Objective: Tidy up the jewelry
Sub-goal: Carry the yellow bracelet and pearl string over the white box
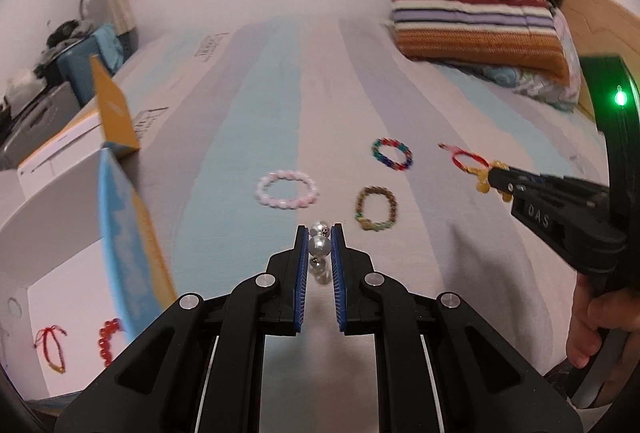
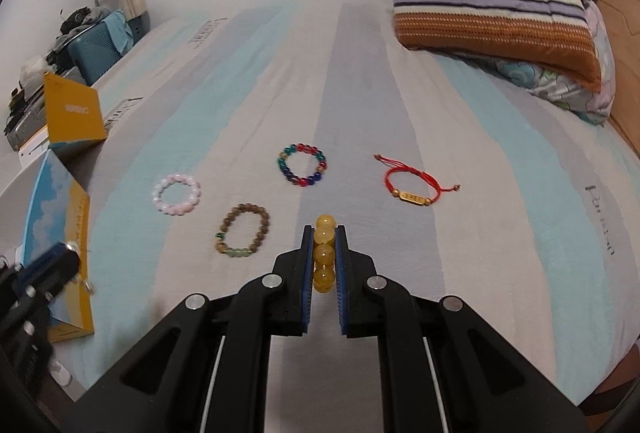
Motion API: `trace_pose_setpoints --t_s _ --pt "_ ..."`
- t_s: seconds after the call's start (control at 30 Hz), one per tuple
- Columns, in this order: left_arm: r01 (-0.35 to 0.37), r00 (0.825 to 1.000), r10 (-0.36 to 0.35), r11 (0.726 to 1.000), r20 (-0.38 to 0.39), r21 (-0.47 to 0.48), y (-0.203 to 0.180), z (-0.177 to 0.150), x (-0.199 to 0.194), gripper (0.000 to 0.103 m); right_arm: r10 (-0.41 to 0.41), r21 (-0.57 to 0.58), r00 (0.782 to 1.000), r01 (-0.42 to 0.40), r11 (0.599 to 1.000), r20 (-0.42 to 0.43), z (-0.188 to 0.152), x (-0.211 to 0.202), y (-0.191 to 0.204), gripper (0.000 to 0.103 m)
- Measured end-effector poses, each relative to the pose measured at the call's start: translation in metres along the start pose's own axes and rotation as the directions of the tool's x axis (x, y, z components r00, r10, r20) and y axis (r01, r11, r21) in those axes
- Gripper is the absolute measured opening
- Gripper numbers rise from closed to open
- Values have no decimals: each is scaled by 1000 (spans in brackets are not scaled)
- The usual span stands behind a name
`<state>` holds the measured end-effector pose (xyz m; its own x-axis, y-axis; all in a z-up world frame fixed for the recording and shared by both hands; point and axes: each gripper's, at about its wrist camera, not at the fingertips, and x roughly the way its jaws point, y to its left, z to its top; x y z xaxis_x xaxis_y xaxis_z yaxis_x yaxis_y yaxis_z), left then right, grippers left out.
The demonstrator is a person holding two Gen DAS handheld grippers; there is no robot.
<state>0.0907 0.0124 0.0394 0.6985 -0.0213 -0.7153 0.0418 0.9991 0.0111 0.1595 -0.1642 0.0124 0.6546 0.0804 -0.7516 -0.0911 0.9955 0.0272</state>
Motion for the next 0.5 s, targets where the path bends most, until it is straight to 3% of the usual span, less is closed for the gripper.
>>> trace_pose_setpoints --t_s 0.5 --pt "-114 991 122 985 50 -127 101 7 -60 11 65 -85 997 -62 994 39 19 -37 84 9"
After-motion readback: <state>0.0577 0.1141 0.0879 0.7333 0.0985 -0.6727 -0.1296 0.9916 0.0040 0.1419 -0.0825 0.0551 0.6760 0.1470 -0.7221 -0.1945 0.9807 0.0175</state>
